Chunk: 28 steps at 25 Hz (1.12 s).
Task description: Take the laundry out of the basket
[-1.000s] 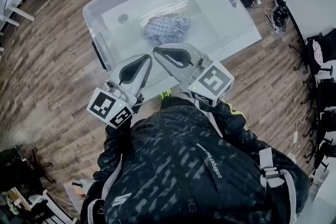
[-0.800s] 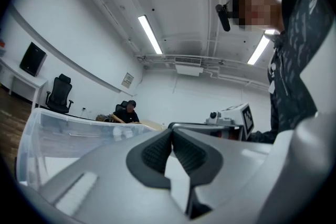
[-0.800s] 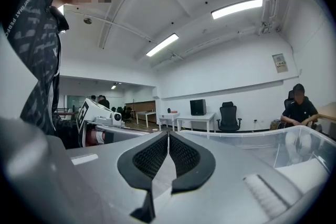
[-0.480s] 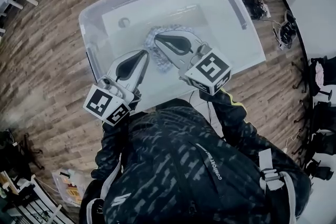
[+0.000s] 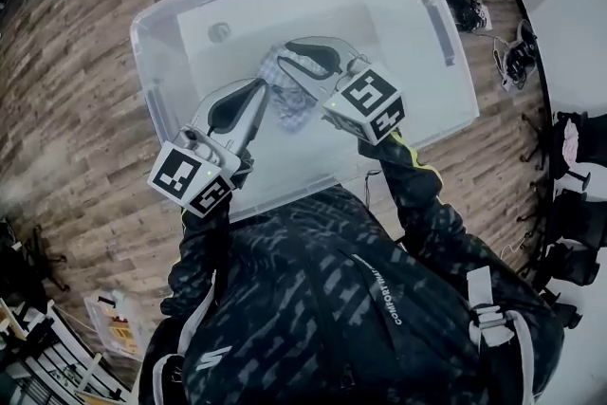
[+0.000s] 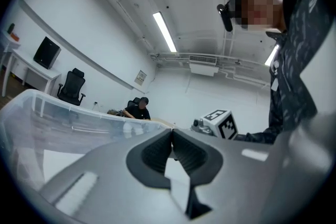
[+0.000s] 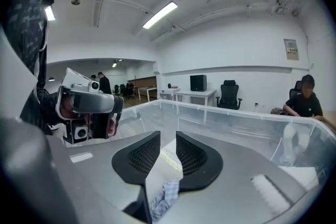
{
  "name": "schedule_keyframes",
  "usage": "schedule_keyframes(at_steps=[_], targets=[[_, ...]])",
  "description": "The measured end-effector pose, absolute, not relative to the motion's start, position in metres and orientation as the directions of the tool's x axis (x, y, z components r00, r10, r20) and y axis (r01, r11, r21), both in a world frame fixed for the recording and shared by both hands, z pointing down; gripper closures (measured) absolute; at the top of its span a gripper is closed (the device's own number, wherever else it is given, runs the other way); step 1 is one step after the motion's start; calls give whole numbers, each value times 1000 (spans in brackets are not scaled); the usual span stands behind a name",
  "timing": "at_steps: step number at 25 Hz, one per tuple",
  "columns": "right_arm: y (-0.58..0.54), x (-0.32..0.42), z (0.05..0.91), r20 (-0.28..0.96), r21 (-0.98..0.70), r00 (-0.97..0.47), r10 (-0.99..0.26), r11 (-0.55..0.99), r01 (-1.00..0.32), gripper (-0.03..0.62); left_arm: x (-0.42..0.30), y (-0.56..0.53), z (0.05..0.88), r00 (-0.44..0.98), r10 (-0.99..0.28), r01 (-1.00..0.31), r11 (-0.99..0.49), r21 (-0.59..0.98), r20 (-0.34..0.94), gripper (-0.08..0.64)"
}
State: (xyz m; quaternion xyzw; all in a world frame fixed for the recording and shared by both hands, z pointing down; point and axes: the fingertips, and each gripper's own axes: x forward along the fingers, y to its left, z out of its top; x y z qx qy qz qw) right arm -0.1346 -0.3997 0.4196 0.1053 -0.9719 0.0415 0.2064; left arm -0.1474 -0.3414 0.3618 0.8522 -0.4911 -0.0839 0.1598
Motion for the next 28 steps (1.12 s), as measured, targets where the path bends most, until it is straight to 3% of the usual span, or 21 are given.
schedule_keyframes(at_steps=[16,28], targets=[[-421,-142,579,753,-120,-657,-44,972,-203,315,-158,-377,416,490,-869,-793,-409,452,73,548],[-429,-131,638,847,-80,-530,-23,982,-170,246,-165,-377,430,475,-875,-793,-380,477,93,548]])
